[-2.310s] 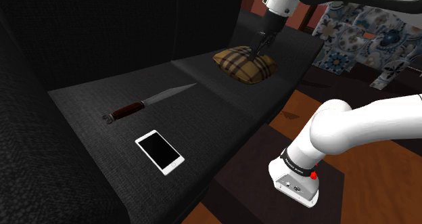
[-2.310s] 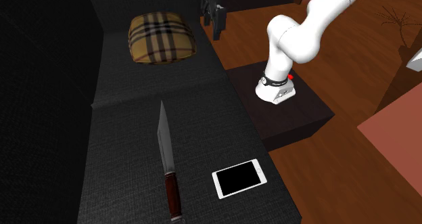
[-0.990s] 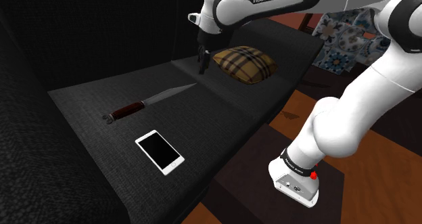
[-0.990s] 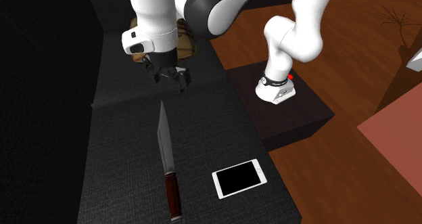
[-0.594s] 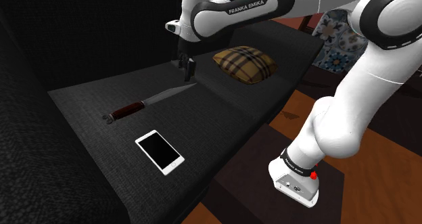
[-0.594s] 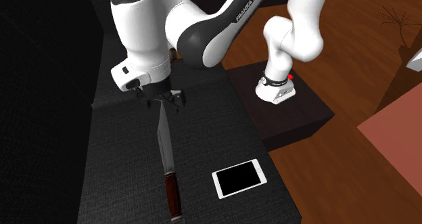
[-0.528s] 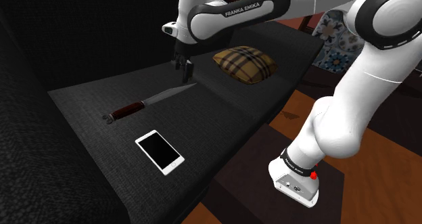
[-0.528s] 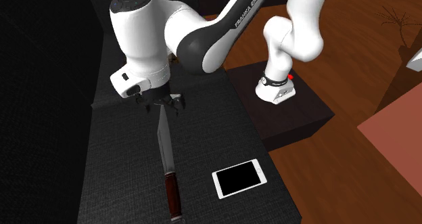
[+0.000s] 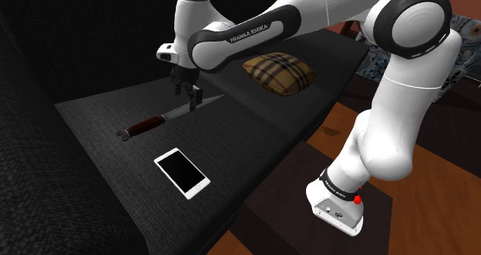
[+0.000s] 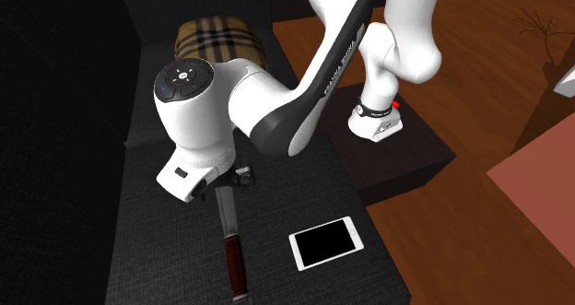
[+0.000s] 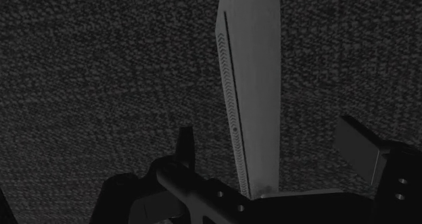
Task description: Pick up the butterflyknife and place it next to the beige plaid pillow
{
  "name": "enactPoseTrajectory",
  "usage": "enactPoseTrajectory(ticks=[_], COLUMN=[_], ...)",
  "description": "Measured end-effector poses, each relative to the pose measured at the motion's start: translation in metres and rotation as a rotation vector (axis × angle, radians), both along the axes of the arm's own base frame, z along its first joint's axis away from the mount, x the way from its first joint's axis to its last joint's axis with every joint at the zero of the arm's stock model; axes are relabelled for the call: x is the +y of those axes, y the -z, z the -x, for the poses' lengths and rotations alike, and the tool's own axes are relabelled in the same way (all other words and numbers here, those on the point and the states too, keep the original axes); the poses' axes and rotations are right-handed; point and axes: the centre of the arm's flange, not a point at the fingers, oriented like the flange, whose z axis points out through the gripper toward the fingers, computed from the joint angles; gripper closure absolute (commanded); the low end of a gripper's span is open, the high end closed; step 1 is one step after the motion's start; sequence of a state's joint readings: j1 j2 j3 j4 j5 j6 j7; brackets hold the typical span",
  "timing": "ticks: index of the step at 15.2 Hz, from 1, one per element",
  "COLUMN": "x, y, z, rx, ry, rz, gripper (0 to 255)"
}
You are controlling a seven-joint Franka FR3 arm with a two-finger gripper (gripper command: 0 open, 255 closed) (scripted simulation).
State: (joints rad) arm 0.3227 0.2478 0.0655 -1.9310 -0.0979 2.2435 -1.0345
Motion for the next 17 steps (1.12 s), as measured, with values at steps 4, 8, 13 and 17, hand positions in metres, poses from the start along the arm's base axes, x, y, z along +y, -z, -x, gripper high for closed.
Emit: enactPoseTrajectory(ticks=[4, 8, 13, 17], x=[0.006, 0.005, 0.005, 0.005], y=[0.022, 0.039, 0.041, 0.04], z=[-0.002, -0.004, -0.004, -0.004], rx=[0.0, 0.0, 0.0, -0.001], ry=[-0.021, -0.022, -0.022, -0.022], rz=[0.002, 0.002, 0.001, 0.001], gripper=[0, 0, 0, 255])
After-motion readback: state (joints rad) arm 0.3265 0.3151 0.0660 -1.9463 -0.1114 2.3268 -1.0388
